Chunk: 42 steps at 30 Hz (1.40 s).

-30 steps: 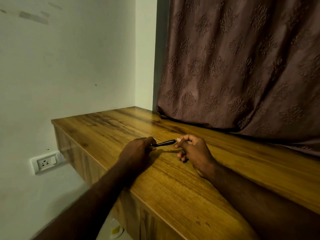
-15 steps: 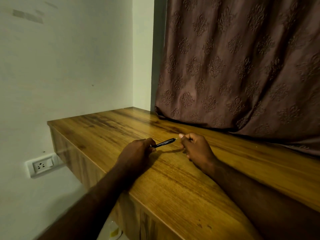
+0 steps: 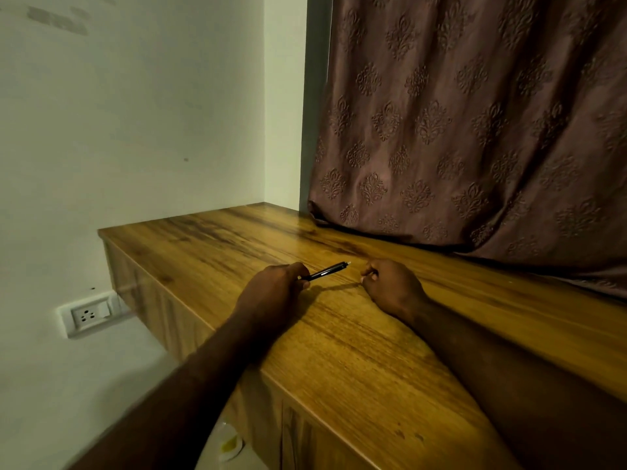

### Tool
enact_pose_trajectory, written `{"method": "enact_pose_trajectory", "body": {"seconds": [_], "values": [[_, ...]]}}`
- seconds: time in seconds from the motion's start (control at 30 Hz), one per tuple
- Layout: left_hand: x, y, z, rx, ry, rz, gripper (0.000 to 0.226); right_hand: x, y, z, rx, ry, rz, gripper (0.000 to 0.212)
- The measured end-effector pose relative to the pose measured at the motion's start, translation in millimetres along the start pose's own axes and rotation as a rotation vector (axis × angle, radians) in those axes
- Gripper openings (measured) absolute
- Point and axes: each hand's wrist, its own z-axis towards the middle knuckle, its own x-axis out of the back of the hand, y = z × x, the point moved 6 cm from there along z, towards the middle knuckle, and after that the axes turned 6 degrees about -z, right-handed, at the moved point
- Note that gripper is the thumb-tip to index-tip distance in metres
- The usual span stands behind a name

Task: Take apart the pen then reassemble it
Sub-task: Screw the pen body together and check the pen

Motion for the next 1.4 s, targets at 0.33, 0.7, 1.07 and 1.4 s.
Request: {"method": "enact_pose_trajectory", "body": {"seconds": [0.33, 0.7, 1.07, 1.4], "values": [[-1.4, -3.4, 1.3, 0.021, 0.000, 0.028, 0.017, 12.6, -16.1, -14.8, -0.097, -0.093, 0.968, 0.010], [-0.7, -0.7, 0.8, -0.001, -0.006, 0.041, 0.021, 10.6, -29.2, -24.9, -0.045, -0.103, 1.013, 0.013], [-2.0, -3.8, 0.5, -0.010, -0.007, 0.033, 0.020, 4.3, -36.3, -27.7, -0.006, -0.123, 1.026, 0.010], [1.1, 5.3, -0.5, -0.025, -0.016, 0.010, 0.021, 2.3, -38.7, -33.5, -0.020, -0.134, 1.000, 0.018]]}}
